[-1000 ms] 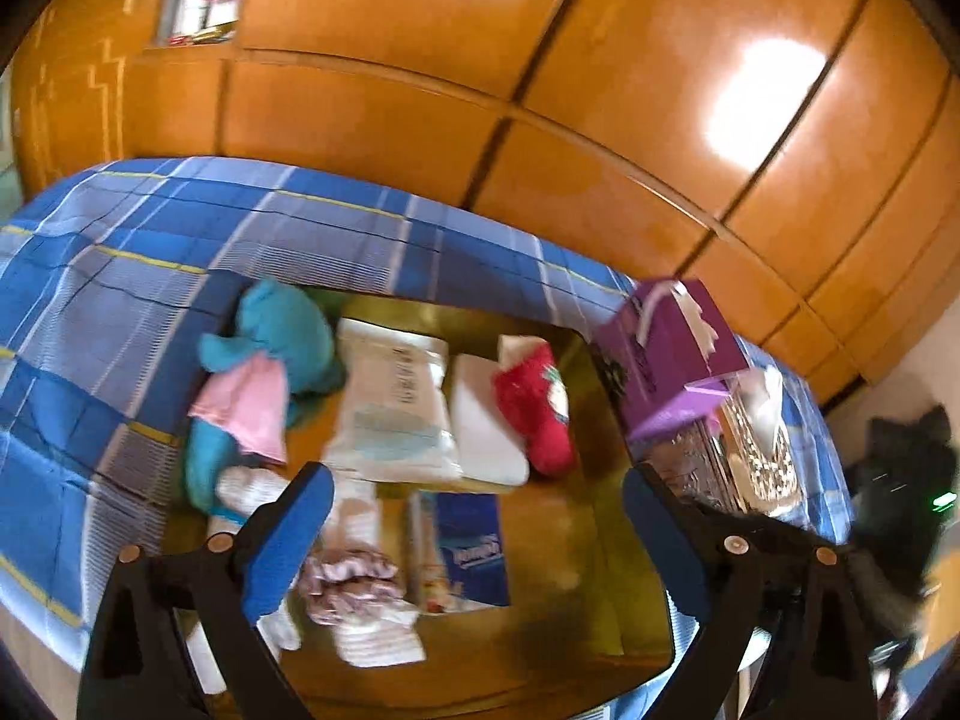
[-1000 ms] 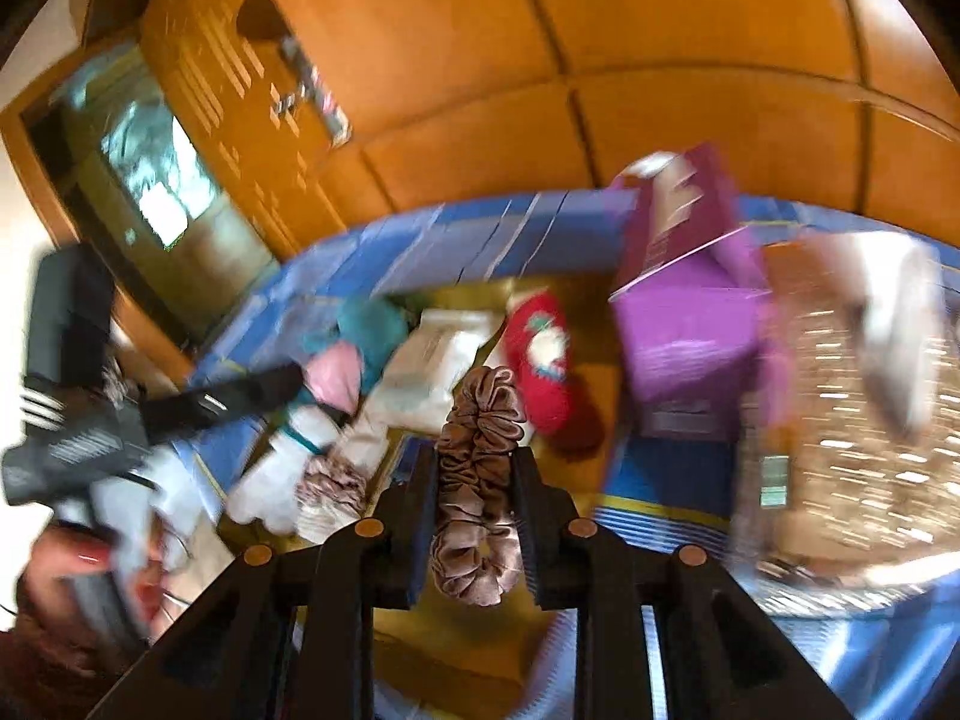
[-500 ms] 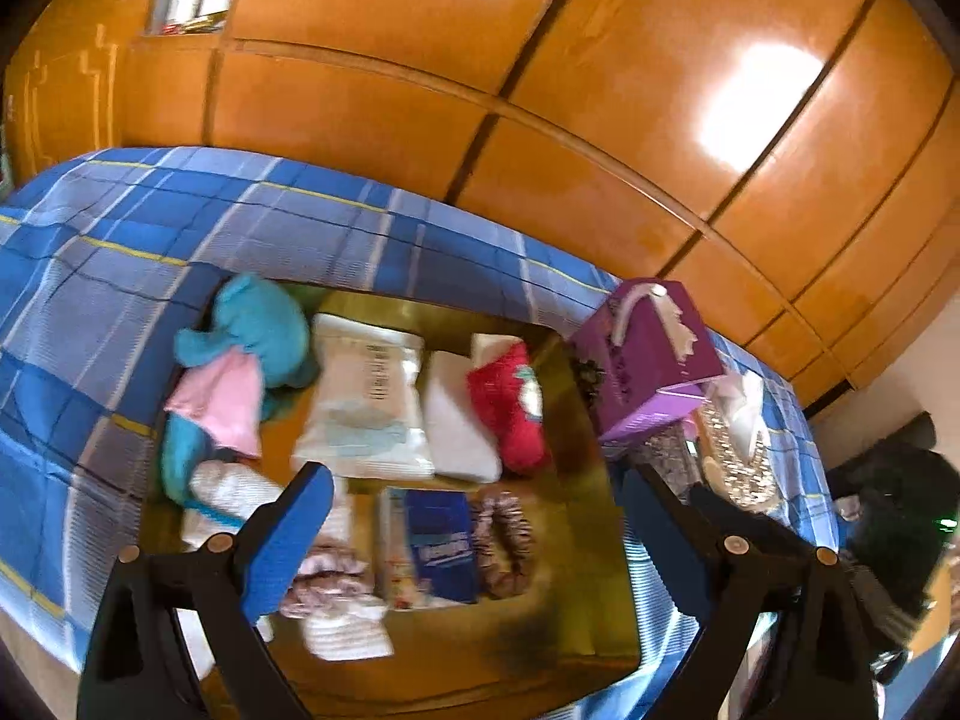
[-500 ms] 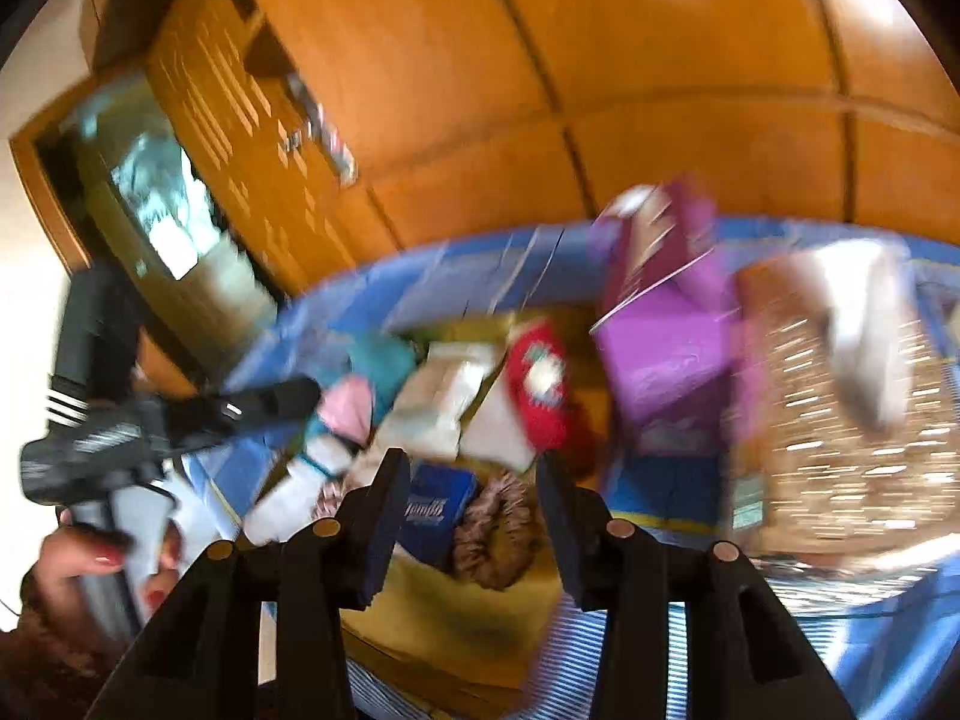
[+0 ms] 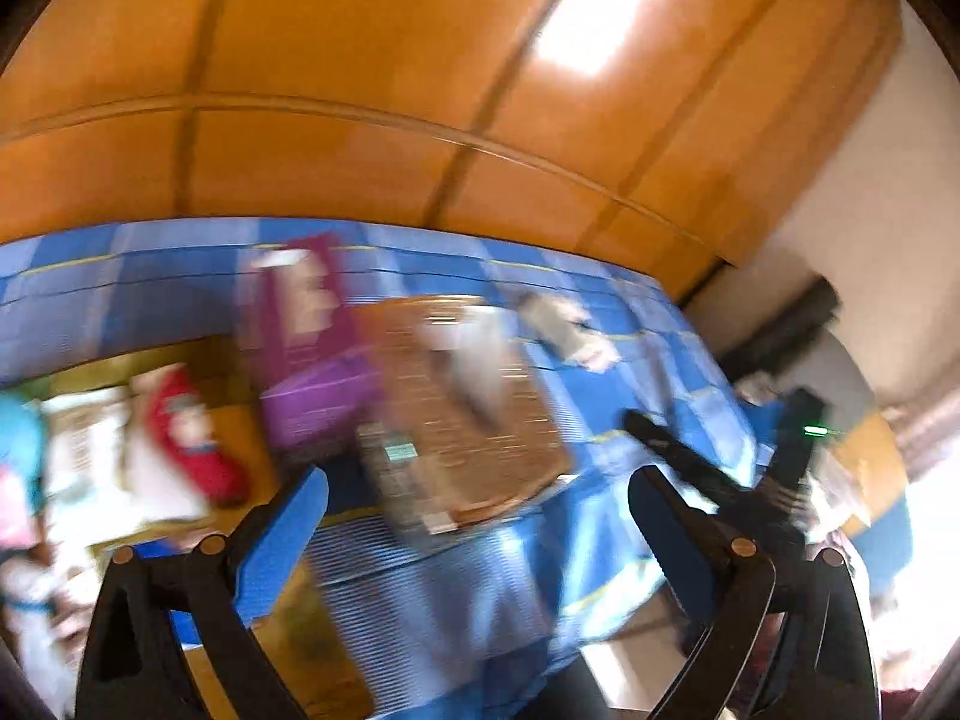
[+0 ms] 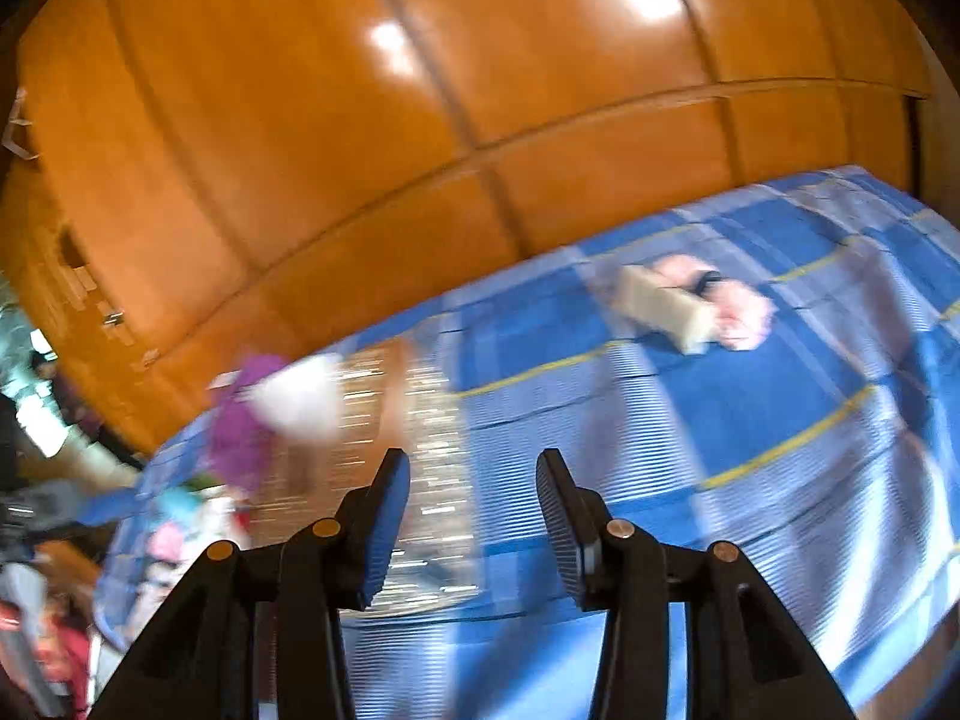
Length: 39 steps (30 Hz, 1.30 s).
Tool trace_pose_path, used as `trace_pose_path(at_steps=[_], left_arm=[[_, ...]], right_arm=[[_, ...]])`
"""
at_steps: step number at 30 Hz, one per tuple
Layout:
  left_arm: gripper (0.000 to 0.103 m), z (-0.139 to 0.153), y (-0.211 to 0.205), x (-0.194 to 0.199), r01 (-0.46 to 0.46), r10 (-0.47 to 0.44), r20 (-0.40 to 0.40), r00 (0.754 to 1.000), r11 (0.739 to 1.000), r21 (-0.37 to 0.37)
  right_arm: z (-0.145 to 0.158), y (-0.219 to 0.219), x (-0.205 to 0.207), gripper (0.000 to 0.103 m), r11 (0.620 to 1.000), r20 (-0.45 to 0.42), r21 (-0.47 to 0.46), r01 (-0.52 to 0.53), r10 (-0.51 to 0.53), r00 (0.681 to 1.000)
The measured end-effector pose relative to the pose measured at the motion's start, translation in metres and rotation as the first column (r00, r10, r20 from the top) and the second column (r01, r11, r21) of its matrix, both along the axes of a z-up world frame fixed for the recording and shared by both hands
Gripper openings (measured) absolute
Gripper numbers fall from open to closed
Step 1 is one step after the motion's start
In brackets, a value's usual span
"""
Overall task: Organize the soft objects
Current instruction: 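Move the right tool to the pink dishcloth roll and grasp it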
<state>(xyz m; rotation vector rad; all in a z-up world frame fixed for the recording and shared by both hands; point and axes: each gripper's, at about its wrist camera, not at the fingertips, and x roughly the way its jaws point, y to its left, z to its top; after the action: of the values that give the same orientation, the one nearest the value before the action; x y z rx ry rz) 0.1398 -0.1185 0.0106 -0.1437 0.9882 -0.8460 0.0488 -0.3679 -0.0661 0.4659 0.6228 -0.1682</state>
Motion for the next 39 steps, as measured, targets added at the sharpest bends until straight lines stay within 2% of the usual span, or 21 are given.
trace_pose_path(at_steps=[5, 8, 11, 15, 20, 23, 27, 33, 36, 39], left_arm=[[0.102, 0.006, -0.068, -0.003, 0.098, -0.099, 0.010, 0.995, 0.994, 0.049], [0.103, 0.006, -0.104, -0.003, 0.143, -0.144, 0.007, 0.990, 0.987, 0.075], [0.103, 0.001, -0.142, -0.003, 0.191, -0.189, -0.026, 0.982, 0.979, 0.072], [0.103, -0.006, -0.184, 0.000, 0.214, -0.213, -0.019, 0.977, 0.968, 0.130], [0.103, -0.018, -0.219, 0.008, 0.229, -0.229, -0.026, 0.973, 0.955, 0.190], [0.103, -0.024, -0.233, 0.017, 0.225, -0.225, -0.025, 0.974, 0.950, 0.217], [0.103, -0.033, -0.249, 0.027, 0.220, -0.217, -0.037, 0.975, 0.946, 0.239], [0.103, -0.049, -0.279, 0.043, 0.220, -0.205, -0.085, 0.975, 0.943, 0.249], [0.103, -0.056, -0.289, 0.055, 0.204, -0.180, -0.115, 0.977, 0.947, 0.249], [0.103, -0.060, -0.297, 0.067, 0.183, -0.155, -0.126, 0.980, 0.950, 0.253]], right_arm=[[-0.009, -0.072, 0.008, 0.044, 0.993, -0.068, -0.077, 0.091, -0.096, 0.993], [-0.008, -0.117, 0.025, 0.044, 0.987, -0.092, -0.090, 0.132, -0.140, 0.986], [-0.009, -0.155, 0.044, 0.044, 0.985, -0.113, -0.087, 0.147, -0.156, 0.981], [-0.019, -0.194, 0.087, 0.044, 0.988, -0.177, -0.083, 0.132, -0.145, 0.973], [-0.046, -0.214, 0.133, 0.044, 0.992, -0.285, -0.114, 0.051, -0.082, 0.955], [-0.065, -0.219, 0.152, 0.044, 0.996, -0.333, -0.087, -0.024, -0.006, 0.943], [-0.074, -0.220, 0.157, 0.048, 0.995, -0.324, -0.076, -0.060, 0.032, 0.945], [-0.080, -0.224, 0.145, 0.049, 1.000, -0.286, -0.015, -0.024, 0.019, 0.958], [-0.073, -0.222, 0.137, 0.038, 0.999, -0.285, -0.034, -0.038, 0.026, 0.958], [-0.067, -0.227, 0.119, 0.037, 0.999, -0.276, -0.014, 0.033, -0.035, 0.960]])
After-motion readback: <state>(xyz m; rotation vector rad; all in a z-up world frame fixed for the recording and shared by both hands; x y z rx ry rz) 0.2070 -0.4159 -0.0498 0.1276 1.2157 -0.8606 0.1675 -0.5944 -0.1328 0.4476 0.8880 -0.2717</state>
